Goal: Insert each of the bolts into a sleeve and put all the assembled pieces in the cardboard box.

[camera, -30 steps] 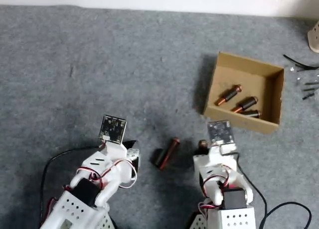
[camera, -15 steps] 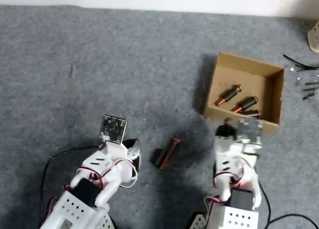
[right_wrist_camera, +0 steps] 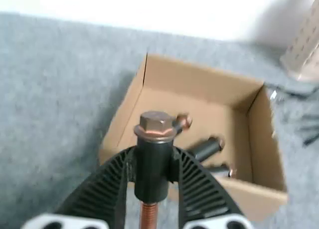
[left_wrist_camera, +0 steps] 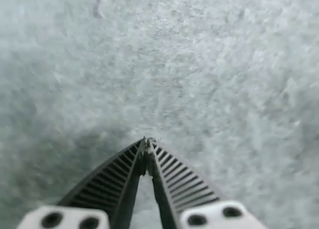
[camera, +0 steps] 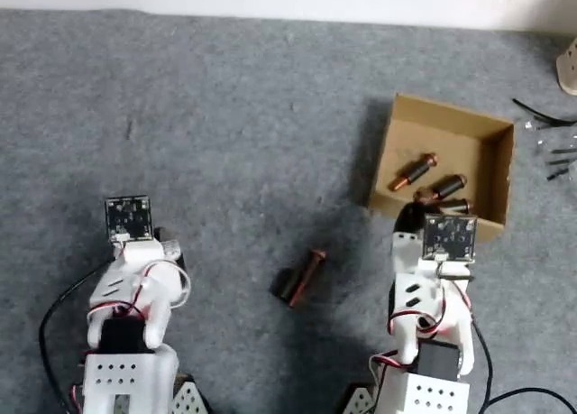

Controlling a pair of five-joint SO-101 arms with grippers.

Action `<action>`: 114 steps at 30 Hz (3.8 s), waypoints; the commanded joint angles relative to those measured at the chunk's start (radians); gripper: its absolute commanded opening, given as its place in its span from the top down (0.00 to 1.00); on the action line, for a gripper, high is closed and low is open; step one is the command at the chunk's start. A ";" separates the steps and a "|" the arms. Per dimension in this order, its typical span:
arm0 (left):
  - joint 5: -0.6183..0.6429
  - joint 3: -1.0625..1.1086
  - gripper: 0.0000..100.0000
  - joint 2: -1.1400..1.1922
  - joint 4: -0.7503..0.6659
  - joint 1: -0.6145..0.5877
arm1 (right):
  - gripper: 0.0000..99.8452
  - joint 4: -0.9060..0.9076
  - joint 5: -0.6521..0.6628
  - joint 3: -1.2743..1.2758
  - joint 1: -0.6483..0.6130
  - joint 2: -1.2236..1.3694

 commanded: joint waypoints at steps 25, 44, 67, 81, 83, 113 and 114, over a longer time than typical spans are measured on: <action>-0.269 -0.048 0.97 -0.007 0.043 -0.027 | 0.99 0.306 -0.566 -1.535 0.108 1.943; -0.269 -0.050 0.97 -0.007 0.041 -0.028 | 0.78 0.294 -0.489 -1.535 0.077 2.112; -0.270 -0.050 0.97 -0.007 0.041 -0.030 | 0.74 0.440 -0.189 -1.070 -0.404 1.541; -0.270 -0.053 0.97 -0.007 0.041 -0.081 | 0.74 0.440 -0.439 -0.849 -0.912 1.483; -0.270 -0.053 0.97 -0.007 0.041 -0.081 | 0.74 0.441 -0.568 -0.849 -0.929 1.483; -0.270 -0.053 0.97 -0.007 0.041 -0.082 | 0.74 0.392 -0.672 -0.757 -0.891 1.448; -0.270 -0.053 0.97 -0.007 0.041 -0.082 | 0.74 0.392 -0.695 -0.757 -0.891 1.449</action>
